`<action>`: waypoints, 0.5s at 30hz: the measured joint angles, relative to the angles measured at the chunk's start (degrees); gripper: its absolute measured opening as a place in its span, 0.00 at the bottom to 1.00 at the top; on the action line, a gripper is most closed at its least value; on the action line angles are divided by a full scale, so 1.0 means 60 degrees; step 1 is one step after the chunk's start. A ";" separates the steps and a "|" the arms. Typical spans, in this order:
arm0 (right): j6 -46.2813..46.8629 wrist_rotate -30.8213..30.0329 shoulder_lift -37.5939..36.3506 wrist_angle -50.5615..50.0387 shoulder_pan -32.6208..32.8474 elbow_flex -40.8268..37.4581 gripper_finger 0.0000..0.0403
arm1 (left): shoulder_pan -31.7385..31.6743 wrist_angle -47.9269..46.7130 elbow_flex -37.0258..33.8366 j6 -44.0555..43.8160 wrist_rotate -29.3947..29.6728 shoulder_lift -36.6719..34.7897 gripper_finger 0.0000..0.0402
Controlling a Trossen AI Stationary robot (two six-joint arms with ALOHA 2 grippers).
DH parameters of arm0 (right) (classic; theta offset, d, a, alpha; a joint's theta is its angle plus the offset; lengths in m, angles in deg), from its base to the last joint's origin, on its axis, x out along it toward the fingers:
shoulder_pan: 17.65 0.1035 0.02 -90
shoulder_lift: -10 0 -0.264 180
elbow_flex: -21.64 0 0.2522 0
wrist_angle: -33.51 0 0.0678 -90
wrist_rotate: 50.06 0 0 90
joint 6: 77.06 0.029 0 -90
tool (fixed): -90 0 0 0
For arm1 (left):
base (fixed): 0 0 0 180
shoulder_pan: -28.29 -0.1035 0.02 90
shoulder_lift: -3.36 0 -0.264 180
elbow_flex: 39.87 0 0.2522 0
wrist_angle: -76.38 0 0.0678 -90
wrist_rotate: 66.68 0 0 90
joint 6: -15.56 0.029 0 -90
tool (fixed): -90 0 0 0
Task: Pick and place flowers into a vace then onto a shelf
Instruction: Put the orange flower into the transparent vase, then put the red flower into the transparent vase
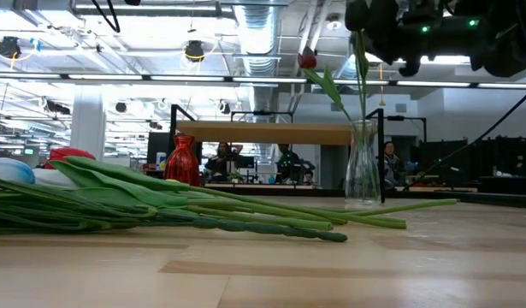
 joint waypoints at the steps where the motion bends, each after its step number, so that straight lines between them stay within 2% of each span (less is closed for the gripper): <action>1: -0.0005 -0.0099 -0.0001 -0.0116 0.0051 0.0000 0.15 | 0.0001 0.0004 0.0000 -0.0002 0.0000 0.0000 0.44; 9: -0.0060 -0.0857 -0.0449 -0.1530 0.0493 0.0004 0.24 | -0.0001 0.0002 0.0000 -0.0004 0.0000 -0.0001 0.44; 15: 0.0105 -0.1047 -0.1552 -0.3403 0.0828 0.0004 0.35 | 0.0001 0.0004 0.0000 -0.0104 0.0002 0.0001 0.44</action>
